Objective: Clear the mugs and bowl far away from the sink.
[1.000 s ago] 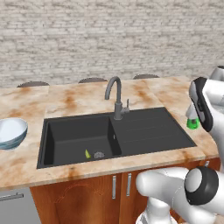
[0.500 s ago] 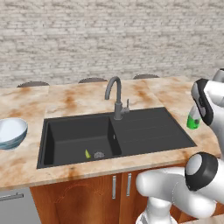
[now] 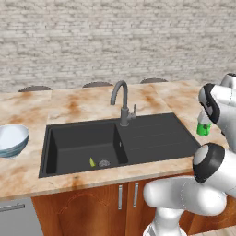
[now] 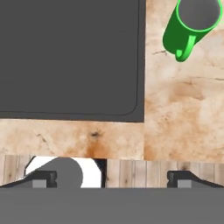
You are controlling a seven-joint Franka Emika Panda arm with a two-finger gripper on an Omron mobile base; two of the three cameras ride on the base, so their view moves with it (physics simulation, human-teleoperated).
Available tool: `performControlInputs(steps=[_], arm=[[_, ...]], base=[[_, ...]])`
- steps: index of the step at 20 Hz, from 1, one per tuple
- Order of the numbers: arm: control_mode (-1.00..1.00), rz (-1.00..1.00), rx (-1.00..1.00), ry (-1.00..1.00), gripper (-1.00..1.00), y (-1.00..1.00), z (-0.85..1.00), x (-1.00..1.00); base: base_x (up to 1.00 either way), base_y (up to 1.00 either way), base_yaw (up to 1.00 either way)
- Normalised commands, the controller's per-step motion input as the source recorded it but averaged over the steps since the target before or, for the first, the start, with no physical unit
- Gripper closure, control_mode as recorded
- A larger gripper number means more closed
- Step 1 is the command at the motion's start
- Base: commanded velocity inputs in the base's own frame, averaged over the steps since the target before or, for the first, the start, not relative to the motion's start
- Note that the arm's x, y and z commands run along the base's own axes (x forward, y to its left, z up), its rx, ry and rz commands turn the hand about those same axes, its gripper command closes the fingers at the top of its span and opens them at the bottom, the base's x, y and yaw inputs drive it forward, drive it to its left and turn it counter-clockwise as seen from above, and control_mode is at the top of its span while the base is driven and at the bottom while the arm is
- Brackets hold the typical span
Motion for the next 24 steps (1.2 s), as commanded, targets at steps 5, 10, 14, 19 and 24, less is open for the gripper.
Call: performControlInputs(steps=[5,10,14,19,24], arm=[[-1.00,0.00,0.00,0.00,-1.00,-0.47,-0.14,0.00],[-1.00,0.00,0.00,0.00,-1.00,-0.33,-0.38,0.04],[-1.00,0.01,0.00,0.00,-1.00,-0.31,-0.38,0.07],[-1.00,0.01,0.00,0.00,-1.00,-0.10,-0.22,0.14],[-1.00,0.00,0.00,0.00,-1.00,0.00,-0.11,0.26]], base=[[0.00,0.00,0.00],[0.00,0.00,0.00],[0.00,0.00,0.00],[0.00,0.00,0.00],[0.00,0.00,0.00]])
